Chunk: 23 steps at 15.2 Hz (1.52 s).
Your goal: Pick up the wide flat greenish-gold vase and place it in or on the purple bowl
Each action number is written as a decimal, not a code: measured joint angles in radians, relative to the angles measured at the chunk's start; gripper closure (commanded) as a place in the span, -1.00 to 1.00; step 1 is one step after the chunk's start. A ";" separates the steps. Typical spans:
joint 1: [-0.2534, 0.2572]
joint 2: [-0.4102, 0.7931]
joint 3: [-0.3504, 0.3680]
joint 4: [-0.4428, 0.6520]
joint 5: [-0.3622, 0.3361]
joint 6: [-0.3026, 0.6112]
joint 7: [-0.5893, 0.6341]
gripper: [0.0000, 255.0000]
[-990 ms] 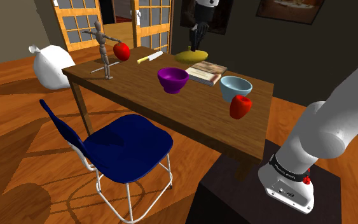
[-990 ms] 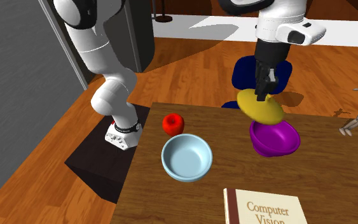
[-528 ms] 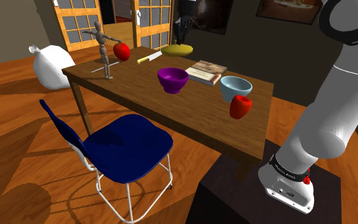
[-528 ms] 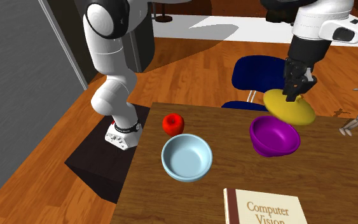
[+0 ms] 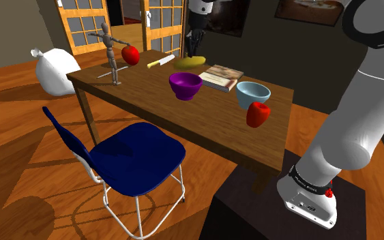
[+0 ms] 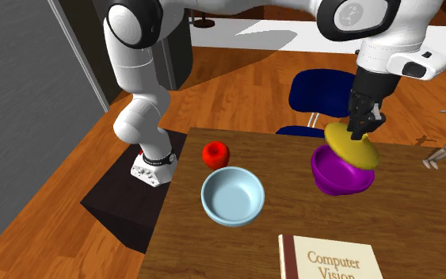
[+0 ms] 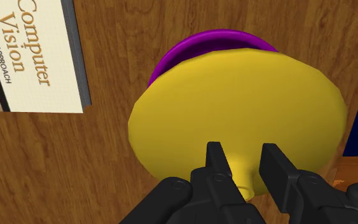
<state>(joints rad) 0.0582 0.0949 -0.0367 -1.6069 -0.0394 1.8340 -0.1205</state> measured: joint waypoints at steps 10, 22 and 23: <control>0.000 0.001 0.000 -0.130 -0.002 0.130 0.005 1.00; -0.001 -0.001 -0.001 -0.155 -0.002 0.155 0.005 -1.00; -0.001 -0.001 -0.001 -0.155 -0.002 0.155 0.005 -1.00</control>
<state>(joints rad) 0.0572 0.0939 -0.0376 -1.7624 -0.0414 1.9892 -0.1157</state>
